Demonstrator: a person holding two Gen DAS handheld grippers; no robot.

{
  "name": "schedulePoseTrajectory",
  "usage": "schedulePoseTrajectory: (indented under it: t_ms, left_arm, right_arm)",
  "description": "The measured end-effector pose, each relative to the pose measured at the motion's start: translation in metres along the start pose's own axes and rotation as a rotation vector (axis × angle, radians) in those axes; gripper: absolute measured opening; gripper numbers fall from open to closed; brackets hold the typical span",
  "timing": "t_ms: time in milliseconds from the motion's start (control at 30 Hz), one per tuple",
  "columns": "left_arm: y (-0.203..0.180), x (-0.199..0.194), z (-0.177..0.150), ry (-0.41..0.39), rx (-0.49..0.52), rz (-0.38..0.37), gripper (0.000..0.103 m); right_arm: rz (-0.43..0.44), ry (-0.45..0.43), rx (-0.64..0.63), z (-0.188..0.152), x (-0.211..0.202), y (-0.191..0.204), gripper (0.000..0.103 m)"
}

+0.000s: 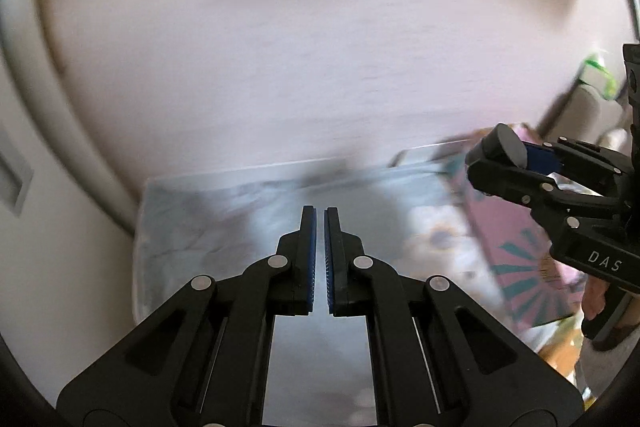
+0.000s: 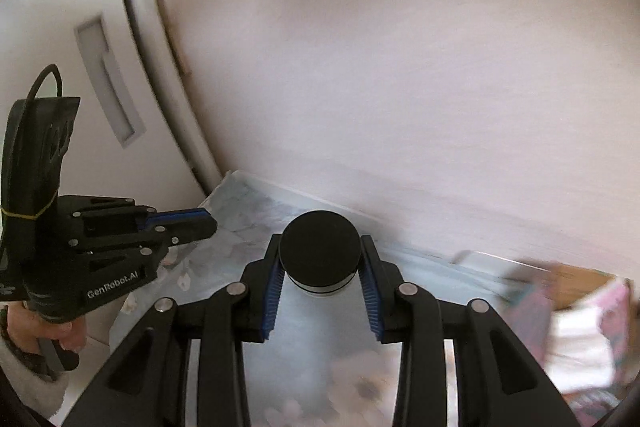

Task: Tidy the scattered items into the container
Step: 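Carry the black jar into the cardboard box and open the right gripper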

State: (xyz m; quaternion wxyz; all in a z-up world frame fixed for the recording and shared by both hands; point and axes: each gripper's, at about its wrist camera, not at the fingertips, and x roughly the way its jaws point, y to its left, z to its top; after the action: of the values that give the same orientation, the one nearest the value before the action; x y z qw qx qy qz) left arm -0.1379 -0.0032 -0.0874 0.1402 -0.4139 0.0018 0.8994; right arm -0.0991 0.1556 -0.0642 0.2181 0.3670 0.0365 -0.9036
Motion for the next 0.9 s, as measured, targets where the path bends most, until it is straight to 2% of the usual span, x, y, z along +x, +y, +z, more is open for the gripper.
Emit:
schedulePoseTrajectory:
  t_ms: [200, 367, 533, 567, 733, 900]
  left_arm:
    - [-0.068, -0.004, 0.024, -0.016, 0.108, -0.086, 0.003]
    - [-0.123, 0.000, 0.029, -0.019, 0.185, -0.160, 0.003]
    - [-0.174, 0.013, 0.025, 0.017, 0.250, -0.239, 0.003]
    - [-0.184, 0.006, 0.020, 0.024, 0.263, -0.248, 0.003]
    - [-0.230, 0.023, 0.001, 0.078, 0.344, -0.305, 0.003]
    - [-0.262, 0.043, -0.020, 0.141, 0.409, -0.321, 0.003]
  right_arm:
    - [-0.124, -0.020, 0.064, -0.022, -0.070, -0.044, 0.033]
    - [-0.220, -0.019, 0.152, -0.052, -0.131, -0.090, 0.033]
    - [-0.310, -0.003, 0.227, -0.079, -0.173, -0.121, 0.033]
    - [-0.325, 0.007, 0.241, -0.085, -0.178, -0.127, 0.033]
    - [-0.408, 0.092, 0.272, -0.121, -0.176, -0.145, 0.033]
    - [-0.377, 0.132, 0.321, -0.149, -0.169, -0.164, 0.033]
